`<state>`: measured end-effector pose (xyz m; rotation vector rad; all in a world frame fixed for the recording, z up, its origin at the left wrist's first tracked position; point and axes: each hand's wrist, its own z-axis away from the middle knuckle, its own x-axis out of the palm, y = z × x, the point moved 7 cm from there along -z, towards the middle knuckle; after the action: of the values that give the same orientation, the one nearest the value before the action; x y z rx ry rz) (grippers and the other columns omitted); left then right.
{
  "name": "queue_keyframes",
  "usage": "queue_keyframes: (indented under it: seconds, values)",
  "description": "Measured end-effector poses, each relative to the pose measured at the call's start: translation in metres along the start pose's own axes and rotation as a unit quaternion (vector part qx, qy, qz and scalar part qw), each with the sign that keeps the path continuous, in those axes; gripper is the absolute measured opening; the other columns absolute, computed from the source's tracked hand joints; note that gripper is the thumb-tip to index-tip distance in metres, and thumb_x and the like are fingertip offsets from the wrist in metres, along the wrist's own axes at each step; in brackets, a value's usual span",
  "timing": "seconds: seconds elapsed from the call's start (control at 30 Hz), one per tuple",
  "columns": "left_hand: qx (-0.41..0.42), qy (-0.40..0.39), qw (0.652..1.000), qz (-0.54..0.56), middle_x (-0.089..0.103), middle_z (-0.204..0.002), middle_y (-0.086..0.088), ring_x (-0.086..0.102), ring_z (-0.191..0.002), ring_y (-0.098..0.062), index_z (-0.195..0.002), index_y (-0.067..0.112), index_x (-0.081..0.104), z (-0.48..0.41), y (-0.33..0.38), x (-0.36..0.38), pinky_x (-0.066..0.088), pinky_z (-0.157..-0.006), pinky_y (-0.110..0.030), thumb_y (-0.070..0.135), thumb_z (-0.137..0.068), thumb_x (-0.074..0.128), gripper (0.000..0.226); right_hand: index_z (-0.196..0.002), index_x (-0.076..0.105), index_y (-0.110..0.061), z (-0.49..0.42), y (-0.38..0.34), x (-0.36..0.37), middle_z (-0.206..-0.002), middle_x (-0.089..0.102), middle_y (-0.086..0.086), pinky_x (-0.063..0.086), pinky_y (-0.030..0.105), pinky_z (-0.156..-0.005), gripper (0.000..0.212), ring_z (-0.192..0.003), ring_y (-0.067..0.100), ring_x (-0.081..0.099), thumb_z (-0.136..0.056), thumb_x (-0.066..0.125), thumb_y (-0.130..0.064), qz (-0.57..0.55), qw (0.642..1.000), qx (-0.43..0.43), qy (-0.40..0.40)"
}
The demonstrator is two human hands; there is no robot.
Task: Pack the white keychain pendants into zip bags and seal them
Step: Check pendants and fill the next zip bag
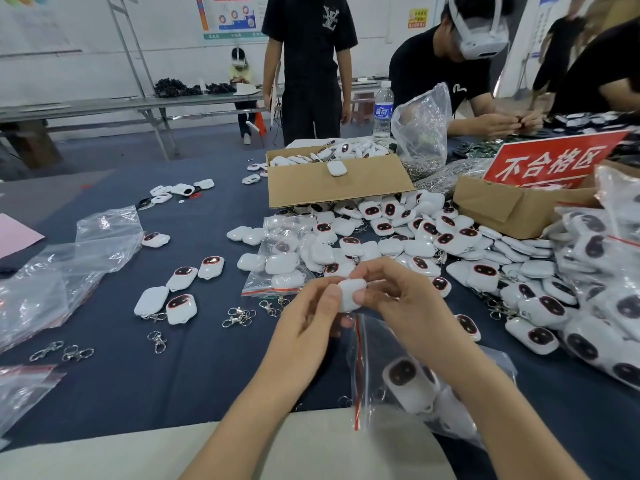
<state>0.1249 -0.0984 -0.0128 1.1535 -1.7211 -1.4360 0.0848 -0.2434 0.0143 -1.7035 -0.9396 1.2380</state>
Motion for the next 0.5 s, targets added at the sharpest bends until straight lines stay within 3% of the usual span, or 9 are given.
queue_keyframes:
  seconds: [0.07, 0.2, 0.3, 0.37, 0.5]
  values:
    - [-0.059, -0.016, 0.994, 0.088, 0.072, -0.095, -0.004, 0.066, -0.082, -0.014, -0.109, 0.015, 0.072, -0.002, -0.007, 0.0, 0.053, -0.073, -0.027, 0.045, -0.101, 0.052, 0.036, -0.091, 0.071, -0.04, 0.001, 0.001, 0.002, -0.095, 0.077, -0.006, 0.058, 0.038, -0.091, 0.036, -0.094, 0.017, 0.073, -0.092, 0.067, -0.005, -0.048, 0.999, 0.0, -0.005]
    - [-0.1, -0.062, 0.979, 0.168, 0.068, -0.093, -0.005, 0.063, -0.083, -0.015, -0.12, 0.012, 0.065, -0.003, -0.014, 0.005, 0.052, -0.071, -0.027, 0.034, -0.094, 0.069, 0.035, -0.092, 0.075, -0.028, 0.001, -0.001, 0.003, -0.1, 0.076, -0.001, 0.057, 0.021, -0.082, 0.037, -0.094, 0.01, 0.073, -0.093, 0.061, 0.007, -0.091, 0.996, -0.023, -0.004]
    - [-0.087, -0.083, 0.986, 0.116, 0.072, -0.094, -0.003, 0.065, -0.086, -0.014, -0.124, 0.022, 0.068, -0.001, -0.016, 0.008, 0.052, -0.074, -0.026, 0.034, -0.09, 0.068, 0.036, -0.102, 0.072, -0.035, -0.001, 0.0, 0.002, -0.096, 0.073, -0.011, 0.055, 0.017, -0.077, 0.032, -0.087, 0.005, 0.07, -0.096, 0.062, -0.004, -0.062, 0.997, -0.031, 0.017]
    - [-0.086, -0.049, 0.987, 0.127, 0.074, -0.095, -0.007, 0.068, -0.085, -0.017, -0.117, 0.015, 0.069, -0.003, -0.016, 0.005, 0.054, -0.072, -0.024, 0.033, -0.093, 0.07, 0.031, -0.106, 0.067, -0.038, -0.003, 0.005, 0.004, -0.095, 0.072, -0.014, 0.055, 0.017, -0.073, 0.027, -0.083, 0.005, 0.07, -0.098, 0.061, -0.013, -0.063, 0.998, -0.017, 0.018]
    - [-0.114, 0.007, 0.972, 0.207, 0.078, -0.096, -0.014, 0.076, -0.088, -0.027, -0.113, 0.005, 0.061, -0.006, -0.019, -0.001, 0.06, -0.072, -0.027, 0.024, -0.094, 0.06, 0.027, -0.107, 0.071, -0.028, -0.004, 0.015, 0.013, -0.092, 0.076, -0.009, 0.057, 0.019, -0.075, 0.013, -0.083, 0.007, 0.073, -0.096, 0.065, -0.024, -0.099, 0.995, 0.022, -0.011]
